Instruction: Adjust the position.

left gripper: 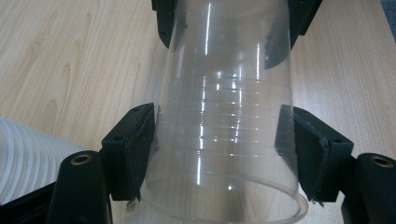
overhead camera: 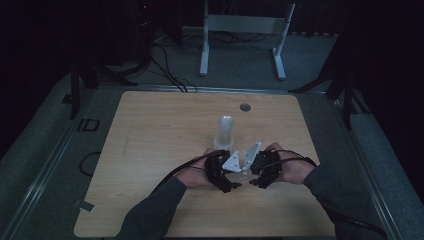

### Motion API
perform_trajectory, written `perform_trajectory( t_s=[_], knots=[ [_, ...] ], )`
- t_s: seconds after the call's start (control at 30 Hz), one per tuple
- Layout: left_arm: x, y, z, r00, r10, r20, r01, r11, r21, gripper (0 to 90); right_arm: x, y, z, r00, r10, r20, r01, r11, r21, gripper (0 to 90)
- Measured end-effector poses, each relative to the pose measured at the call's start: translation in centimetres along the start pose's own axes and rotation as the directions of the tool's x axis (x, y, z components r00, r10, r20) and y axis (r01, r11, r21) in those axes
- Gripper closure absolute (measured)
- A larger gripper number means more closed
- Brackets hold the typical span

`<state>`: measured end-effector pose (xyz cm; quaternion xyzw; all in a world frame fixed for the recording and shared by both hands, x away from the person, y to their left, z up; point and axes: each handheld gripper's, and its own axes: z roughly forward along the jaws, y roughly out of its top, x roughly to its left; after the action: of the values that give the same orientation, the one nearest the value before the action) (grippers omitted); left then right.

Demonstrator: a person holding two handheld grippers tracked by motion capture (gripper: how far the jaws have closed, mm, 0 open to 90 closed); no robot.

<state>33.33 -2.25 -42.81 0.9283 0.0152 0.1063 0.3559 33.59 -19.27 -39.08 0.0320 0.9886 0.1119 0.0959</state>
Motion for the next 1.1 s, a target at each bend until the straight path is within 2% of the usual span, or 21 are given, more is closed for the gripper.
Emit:
perform_trajectory(
  t_s=[0.17, 0.33, 0.57, 0.9, 1.1],
  knots=[
    [0.0, 0.0, 0.0, 0.9998, -0.016, 0.01, 0.016, 0.9999, -0.001, 26.8, 0.1, -0.1, 0.0, 1.0, 0.001, -0.002, -0.001, 1.0, -0.007, 41.3],
    [0.0, 0.1, 0.0, 0.9995, -0.032, -0.006, 0.032, 0.9995, 0.003, 19.4, 0.0, -0.4, 0.0, 0.9999, 0.015, 0.003, -0.015, 1.0, -0.011, 41.4],
    [0.3, 0.1, -0.4, 0.9976, -0.062, -0.032, 0.061, 0.9979, -0.021, 18.2, -0.1, -0.9, 0.2, 0.9992, 0.04, 0.001, -0.04, 0.999, -0.026, 41.4],
    [0.4, 0.1, -0.7, 0.9942, -0.091, -0.057, 0.087, 0.9941, -0.064, 19.9, -0.3, -2.2, 0.4, 0.9924, 0.123, 0.014, -0.122, 0.992, -0.032, 41.3],
    [0.5, 0.1, -0.8, 0.9914, -0.103, -0.08, 0.096, 0.9912, -0.09, 22.1, -0.5, -3.4, 0.7, 0.9817, 0.188, 0.028, -0.188, 0.982, -0.02, 41.4]
  ],
)
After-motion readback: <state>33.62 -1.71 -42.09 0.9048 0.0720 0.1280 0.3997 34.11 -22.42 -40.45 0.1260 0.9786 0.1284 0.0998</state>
